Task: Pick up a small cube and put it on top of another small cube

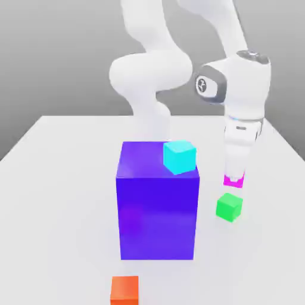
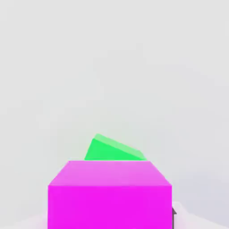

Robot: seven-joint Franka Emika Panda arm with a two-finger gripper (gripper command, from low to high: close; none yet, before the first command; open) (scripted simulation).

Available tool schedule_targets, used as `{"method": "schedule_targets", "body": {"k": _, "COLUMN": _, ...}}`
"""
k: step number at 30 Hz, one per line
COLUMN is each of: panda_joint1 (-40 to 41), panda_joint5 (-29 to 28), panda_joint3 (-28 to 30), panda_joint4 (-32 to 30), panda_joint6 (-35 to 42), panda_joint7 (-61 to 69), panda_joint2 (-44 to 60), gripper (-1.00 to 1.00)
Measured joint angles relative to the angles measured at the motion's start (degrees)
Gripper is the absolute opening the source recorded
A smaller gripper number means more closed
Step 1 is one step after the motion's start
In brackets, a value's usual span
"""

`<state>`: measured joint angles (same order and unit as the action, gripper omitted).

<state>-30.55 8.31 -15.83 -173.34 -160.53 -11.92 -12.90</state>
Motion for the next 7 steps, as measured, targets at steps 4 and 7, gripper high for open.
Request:
{"method": "schedule_targets", "body": {"k": 4, "panda_joint1": 2.5, "panda_joint5": -3.7, "panda_joint3": -1.3, "panda_joint4": 0.2, "panda_joint6": -8.0, "panda_joint7": -2.4, "panda_joint2": 8.3, "gripper": -1.0}}
{"method": "schedule_targets", "body": {"k": 7, "panda_joint1": 2.8, "panda_joint5": -5.1, "panda_joint3": -1.2, "panda_joint4": 0.3, "panda_joint6": -9.7, "panda_joint7": -3.3, "panda_joint2": 10.1, "gripper": 1.0}}
